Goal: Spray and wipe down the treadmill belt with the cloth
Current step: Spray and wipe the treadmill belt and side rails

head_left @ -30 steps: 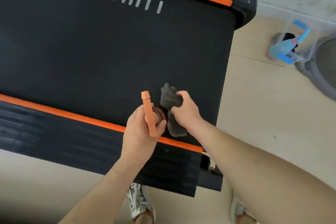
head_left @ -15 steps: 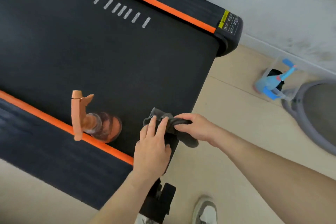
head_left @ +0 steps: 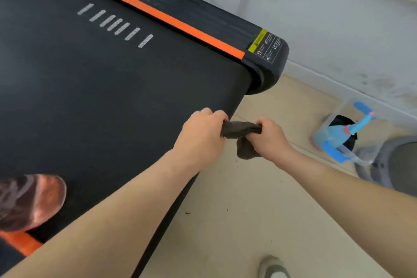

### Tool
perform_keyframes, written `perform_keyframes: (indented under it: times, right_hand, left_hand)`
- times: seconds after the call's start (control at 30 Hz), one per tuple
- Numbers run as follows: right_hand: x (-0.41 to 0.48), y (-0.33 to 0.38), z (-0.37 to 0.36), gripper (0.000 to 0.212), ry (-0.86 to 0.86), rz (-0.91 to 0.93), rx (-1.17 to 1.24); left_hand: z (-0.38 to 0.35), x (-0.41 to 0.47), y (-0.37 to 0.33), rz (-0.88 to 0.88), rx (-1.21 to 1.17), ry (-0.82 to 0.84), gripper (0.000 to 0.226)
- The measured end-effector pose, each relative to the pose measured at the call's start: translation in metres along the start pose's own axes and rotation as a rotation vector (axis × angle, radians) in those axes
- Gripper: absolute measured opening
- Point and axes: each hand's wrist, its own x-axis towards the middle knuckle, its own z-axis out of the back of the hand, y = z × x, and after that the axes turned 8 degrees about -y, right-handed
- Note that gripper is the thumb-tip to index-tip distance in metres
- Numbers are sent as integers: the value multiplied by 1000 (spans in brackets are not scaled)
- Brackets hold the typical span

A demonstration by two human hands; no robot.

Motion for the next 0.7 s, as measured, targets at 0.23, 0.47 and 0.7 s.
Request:
perform_keyframes:
  times: [0.23,0.47,0.7]
  right_hand:
    - [81,-15,-16,17,-246,-114,560]
    - [117,-23,-44,48,256,-320,1393]
    - [96,10,-90,65,-36,-232,973]
  left_hand:
    - [-42,127,-15,-444,265,-345,32]
    - [-74,159,18,-446,587,58,65]
    - [-54,83,28,-331,659,58,68]
